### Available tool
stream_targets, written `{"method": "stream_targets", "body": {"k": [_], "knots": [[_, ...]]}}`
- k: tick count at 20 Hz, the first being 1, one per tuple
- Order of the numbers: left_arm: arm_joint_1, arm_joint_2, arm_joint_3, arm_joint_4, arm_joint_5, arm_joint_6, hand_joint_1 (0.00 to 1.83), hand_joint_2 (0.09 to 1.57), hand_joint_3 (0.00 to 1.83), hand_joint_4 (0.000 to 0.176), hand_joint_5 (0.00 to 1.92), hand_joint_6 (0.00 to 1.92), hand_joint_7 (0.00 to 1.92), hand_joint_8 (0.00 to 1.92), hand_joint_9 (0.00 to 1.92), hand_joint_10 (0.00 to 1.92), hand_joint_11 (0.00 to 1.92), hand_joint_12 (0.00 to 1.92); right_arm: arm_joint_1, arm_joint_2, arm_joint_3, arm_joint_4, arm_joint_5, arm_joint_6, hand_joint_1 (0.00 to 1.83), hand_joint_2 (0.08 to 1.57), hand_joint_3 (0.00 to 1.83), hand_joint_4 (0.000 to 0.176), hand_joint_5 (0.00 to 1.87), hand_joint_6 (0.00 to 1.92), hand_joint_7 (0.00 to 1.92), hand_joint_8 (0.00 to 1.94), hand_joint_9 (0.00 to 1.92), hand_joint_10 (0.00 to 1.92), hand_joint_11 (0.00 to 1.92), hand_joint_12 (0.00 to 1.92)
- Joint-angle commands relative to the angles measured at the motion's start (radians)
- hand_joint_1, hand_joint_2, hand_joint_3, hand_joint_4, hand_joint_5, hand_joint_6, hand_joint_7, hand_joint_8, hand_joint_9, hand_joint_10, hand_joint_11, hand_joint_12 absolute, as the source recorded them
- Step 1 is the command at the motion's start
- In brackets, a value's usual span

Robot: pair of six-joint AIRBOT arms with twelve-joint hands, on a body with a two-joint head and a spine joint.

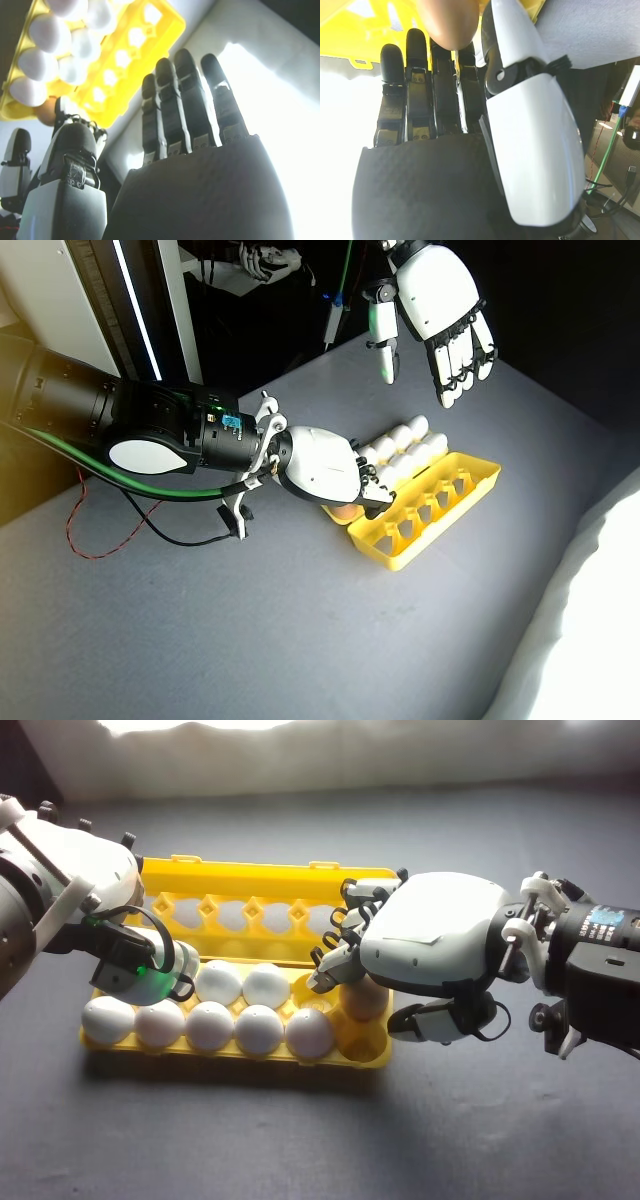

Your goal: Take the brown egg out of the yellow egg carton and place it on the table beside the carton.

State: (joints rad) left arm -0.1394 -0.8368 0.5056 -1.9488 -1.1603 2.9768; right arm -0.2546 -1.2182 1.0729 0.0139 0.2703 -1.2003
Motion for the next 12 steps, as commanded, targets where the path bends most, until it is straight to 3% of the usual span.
{"method": "stream_targets", "body": {"k": [1,2,3,7,12], "knots": [[-0.013,0.014,-0.003,0.087,-0.006,0.002,0.13,1.32,0.0,0.0,0.37,0.0,0.45,0.0,0.39,0.0,0.0,0.62,-0.006,0.007,0.001,-0.006,0.108,-0.004,1.18,1.13,0.01,0.0,0.6,0.16,0.68,0.05,0.4,0.61,0.03,1.49],[-0.013,0.014,-0.003,0.087,-0.006,0.002,0.18,1.3,0.0,0.0,0.44,0.0,0.51,0.0,0.46,0.01,0.0,0.76,-0.009,0.006,0.003,-0.009,0.112,-0.004,1.18,1.15,0.01,0.0,0.64,0.17,0.72,0.06,0.43,0.63,0.05,1.5],[-0.013,0.014,-0.003,0.087,-0.006,0.002,0.13,1.31,0.0,0.0,0.43,0.0,0.51,0.0,0.46,0.0,0.0,0.78,-0.011,0.006,0.004,-0.011,0.115,-0.004,1.18,1.17,0.01,0.0,0.65,0.18,0.73,0.07,0.42,0.67,0.04,1.52],[-0.012,0.014,-0.003,0.088,-0.006,0.001,0.12,1.33,0.0,0.0,0.37,0.0,0.46,0.0,0.41,0.0,0.0,0.66,-0.02,0.001,0.008,-0.012,0.127,-0.004,1.21,1.18,0.0,0.0,0.7,0.21,0.82,0.1,0.48,0.76,0.15,1.5],[-0.012,0.014,-0.003,0.089,-0.006,0.001,0.17,1.31,0.0,0.0,0.4,0.0,0.48,0.0,0.43,0.0,0.0,0.7,-0.025,-0.004,0.008,-0.012,0.131,-0.004,1.25,1.16,0.0,0.0,0.74,0.24,0.89,0.14,0.57,0.8,0.27,1.48]]}}
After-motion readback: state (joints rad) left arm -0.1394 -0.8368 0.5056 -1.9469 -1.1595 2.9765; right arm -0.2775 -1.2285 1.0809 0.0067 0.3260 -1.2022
